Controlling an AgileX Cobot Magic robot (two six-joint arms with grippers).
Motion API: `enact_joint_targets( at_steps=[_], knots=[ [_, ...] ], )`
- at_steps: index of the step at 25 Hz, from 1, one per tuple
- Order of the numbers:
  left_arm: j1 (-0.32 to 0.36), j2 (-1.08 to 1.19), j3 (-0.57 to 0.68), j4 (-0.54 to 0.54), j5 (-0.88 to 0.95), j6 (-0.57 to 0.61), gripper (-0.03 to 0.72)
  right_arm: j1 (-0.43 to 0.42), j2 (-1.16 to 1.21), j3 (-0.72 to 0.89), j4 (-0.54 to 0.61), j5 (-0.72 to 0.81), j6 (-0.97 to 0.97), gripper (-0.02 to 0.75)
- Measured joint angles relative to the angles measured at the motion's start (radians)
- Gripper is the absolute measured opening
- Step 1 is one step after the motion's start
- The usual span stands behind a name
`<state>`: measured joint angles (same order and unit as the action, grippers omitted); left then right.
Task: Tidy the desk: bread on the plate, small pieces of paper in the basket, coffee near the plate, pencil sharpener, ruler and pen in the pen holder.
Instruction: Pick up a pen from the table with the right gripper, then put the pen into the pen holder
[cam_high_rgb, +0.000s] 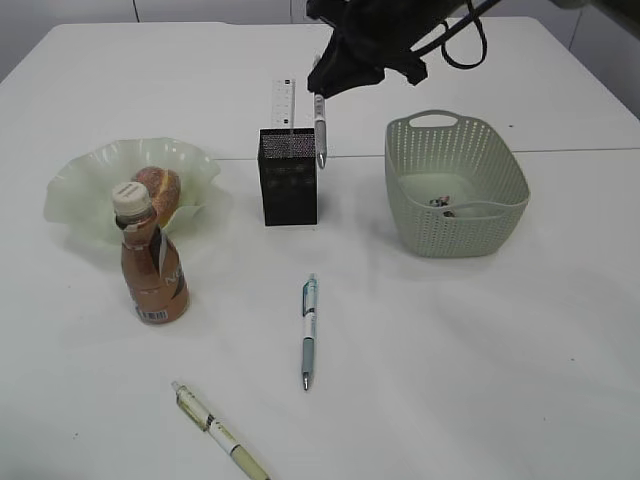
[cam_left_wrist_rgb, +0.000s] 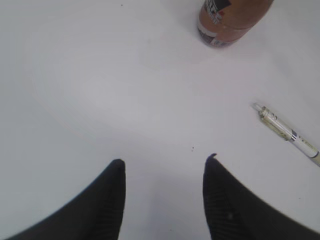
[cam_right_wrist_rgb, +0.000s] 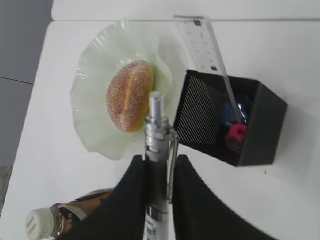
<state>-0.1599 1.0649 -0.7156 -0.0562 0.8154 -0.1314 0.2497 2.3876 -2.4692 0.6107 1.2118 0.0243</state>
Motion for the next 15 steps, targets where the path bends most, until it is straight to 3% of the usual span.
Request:
enact_joint_targets(
  at_steps=[6,15],
  knots=[
    [0.000,0.000,0.000,-0.001,0.000,0.000,0.370,-0.019,0.021,0.000,0.184,-0.114,-0.250,0.078],
    [0.000,0.000,0.000,-0.001,0.000,0.000,0.370,-0.019,0.102,0.000,0.363,-0.278,-0.529,0.077]
  ],
)
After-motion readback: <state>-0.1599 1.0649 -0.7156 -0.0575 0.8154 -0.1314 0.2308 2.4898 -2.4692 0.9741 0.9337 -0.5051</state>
